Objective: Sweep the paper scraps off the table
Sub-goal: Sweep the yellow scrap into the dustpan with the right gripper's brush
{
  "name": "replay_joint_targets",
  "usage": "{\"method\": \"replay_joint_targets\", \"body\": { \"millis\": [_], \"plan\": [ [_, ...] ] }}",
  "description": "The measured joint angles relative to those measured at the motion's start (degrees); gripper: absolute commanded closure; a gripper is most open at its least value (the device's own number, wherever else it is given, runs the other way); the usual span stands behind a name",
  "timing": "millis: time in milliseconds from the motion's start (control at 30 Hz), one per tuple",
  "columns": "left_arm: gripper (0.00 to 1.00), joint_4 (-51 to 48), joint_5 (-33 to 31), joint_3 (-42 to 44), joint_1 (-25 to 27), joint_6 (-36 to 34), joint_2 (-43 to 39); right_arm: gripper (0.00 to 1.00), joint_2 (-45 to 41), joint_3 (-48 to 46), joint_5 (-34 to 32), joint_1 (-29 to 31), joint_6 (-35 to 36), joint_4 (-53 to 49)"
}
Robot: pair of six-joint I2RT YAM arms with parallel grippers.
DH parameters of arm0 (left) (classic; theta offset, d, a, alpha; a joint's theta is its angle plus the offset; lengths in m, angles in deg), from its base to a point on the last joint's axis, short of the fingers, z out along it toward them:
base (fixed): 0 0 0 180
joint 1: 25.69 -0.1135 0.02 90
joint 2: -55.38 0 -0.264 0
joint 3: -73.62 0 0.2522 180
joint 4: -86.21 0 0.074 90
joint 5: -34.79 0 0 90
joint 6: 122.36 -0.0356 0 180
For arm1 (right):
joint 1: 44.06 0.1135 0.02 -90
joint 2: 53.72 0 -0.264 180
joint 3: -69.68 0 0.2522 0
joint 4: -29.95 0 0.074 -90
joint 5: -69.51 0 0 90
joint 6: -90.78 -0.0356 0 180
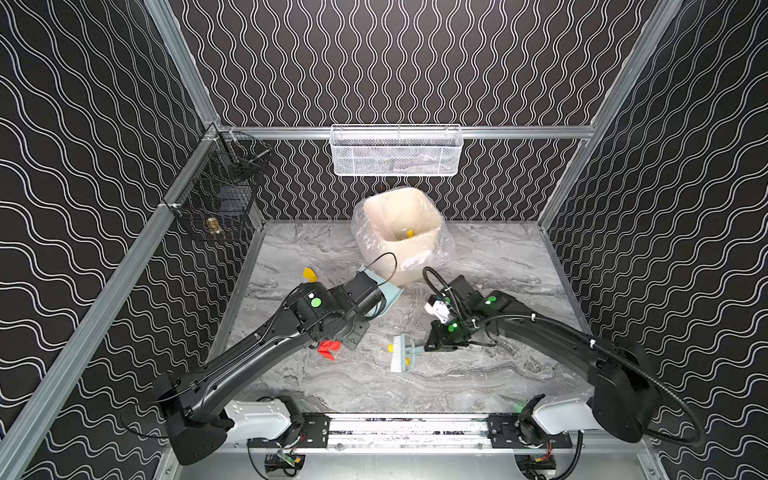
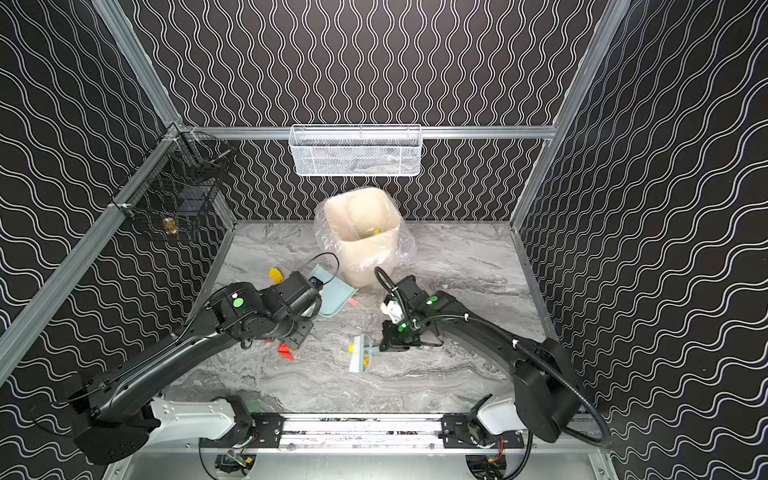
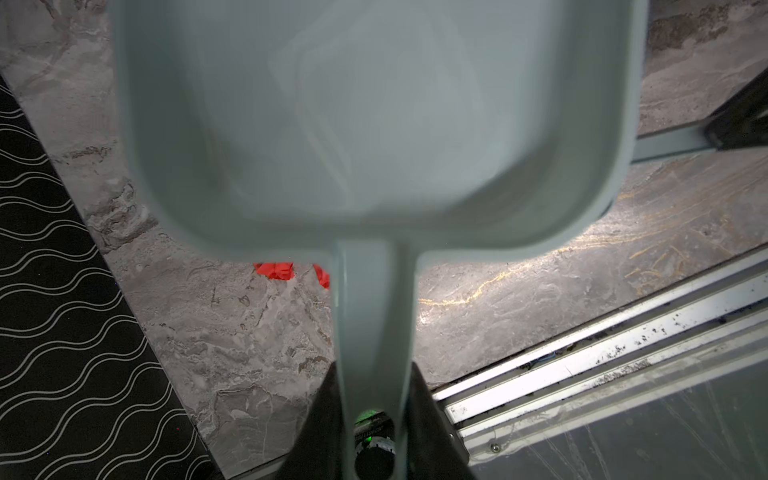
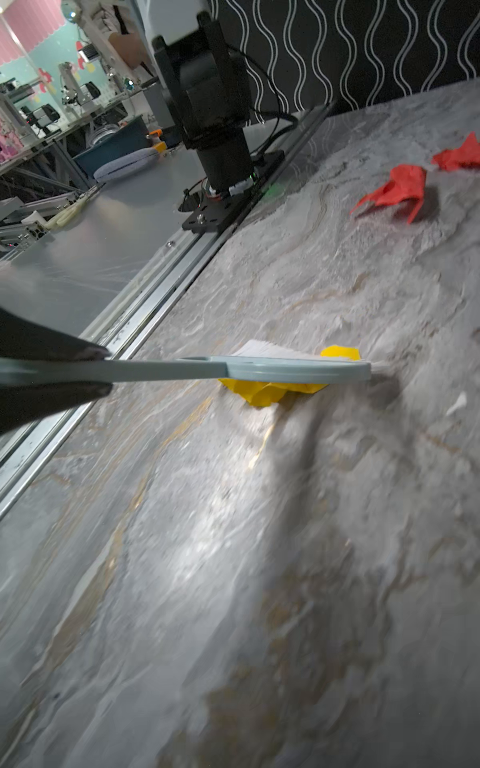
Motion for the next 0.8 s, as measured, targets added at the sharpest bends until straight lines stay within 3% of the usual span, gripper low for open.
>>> {"method": "replay_joint_targets", "body": {
  "millis": [133, 500, 800],
  "plan": [
    [1.0, 0.0, 0.8, 1.7, 2.2, 1.1, 0.0, 1.0, -3.4, -0.1, -1.0, -4.7, 2.4, -4.1],
    [1.0, 0.3, 2.1, 4.8, 7.0, 4.0, 2.0, 1.0, -1.0, 5.7, 1.8, -5.1, 4.0, -5.7],
    [1.0, 0.7, 3.1, 6.7, 11.4, 5.5, 5.2, 1.0, 1.6, 6.1, -1.1, -9.0, 7.1, -8.0]
  ]
}}
